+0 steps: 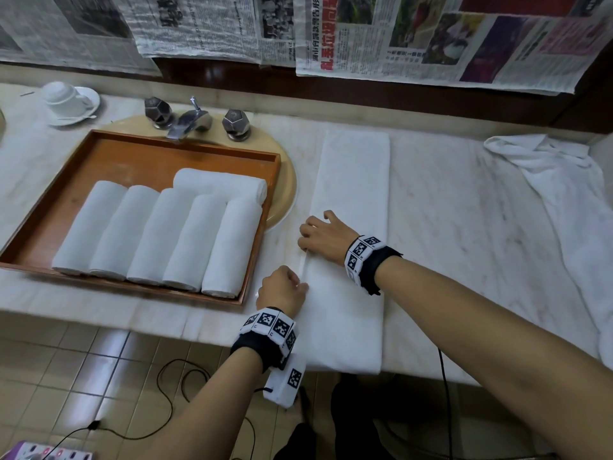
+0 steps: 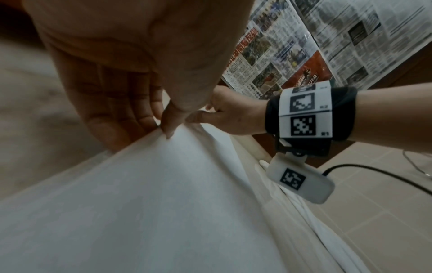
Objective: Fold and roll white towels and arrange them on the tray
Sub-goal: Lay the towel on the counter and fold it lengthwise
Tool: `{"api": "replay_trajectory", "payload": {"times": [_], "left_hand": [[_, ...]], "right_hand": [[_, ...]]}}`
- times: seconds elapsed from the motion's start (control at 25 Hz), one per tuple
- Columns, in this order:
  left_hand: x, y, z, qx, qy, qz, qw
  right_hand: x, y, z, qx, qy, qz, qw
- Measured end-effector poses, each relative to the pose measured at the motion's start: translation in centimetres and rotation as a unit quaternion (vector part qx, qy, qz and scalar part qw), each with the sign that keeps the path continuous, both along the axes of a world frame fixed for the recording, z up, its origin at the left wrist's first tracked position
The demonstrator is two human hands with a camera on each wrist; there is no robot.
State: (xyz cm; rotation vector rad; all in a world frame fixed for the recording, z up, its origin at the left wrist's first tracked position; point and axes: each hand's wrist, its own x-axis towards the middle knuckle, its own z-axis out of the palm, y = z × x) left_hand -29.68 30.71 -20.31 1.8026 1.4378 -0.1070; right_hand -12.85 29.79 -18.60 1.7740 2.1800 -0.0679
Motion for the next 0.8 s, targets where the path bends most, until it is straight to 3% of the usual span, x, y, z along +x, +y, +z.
{"api": "replay_trajectory", "payload": {"times": [0.16,0.48,0.64,0.8], "left_hand": [[0.3,-0.1,-0.2,0.006,0.020,-0.008,1.000],[3.0,2.0,-0.1,-0.020,0.078,-0.053,0.995],[4.5,3.2,0.1,0.013,0.054,-0.026,0.998],[5.4,3.3,0.6,-0.012,0.078,-0.032,0.996]], "right_hand": [[0.7,0.4,-0.6,0.059,0.050,0.022,0.997],[2.1,1.4,-1.5,0.033,0.079,0.011,0.996],[4.2,1.8,-1.3,0.023,0.089,-0.020,0.996],[3.9,2.0,-1.9,0.098,0.125,-0.045,0.986]]}}
